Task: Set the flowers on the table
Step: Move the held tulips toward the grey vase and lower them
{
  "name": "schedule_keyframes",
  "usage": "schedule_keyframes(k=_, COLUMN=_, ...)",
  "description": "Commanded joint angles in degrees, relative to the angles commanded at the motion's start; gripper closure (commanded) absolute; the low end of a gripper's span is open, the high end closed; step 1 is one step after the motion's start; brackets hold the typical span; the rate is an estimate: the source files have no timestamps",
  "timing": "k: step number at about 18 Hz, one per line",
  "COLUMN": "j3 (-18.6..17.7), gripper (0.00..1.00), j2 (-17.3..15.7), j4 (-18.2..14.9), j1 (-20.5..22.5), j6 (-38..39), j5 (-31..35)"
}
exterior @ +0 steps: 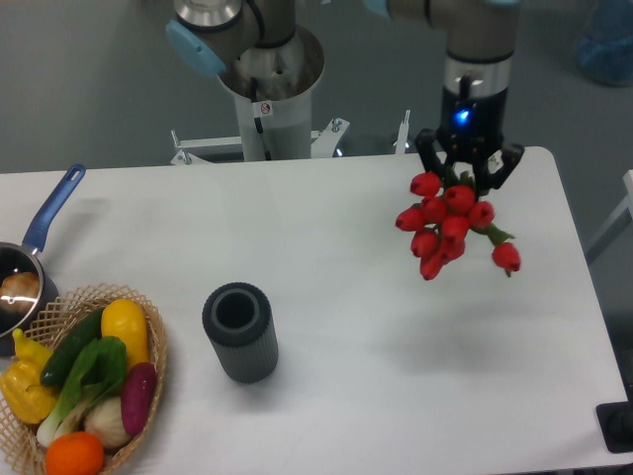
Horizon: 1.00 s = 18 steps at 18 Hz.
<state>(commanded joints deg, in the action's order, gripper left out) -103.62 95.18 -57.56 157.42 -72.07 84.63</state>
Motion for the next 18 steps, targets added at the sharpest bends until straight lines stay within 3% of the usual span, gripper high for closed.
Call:
schedule_keyframes(k=4, j3=0.79, gripper=0.55, j2=3.16, j4=-1.5, j1=-4.04, j6=0.17, j5=7.46)
schedule_keyframes(k=12, j3=1.67, gripper=0.55, j2=9.14, j4=-1.41, j1=-9.32, j6=1.93, j5=12.75)
schedule_keyframes(k=18, j3=1.67, gripper=0.56, j2=11.87, j4=-1.32, j1=-10.46, j6=3.25, j5=12.84)
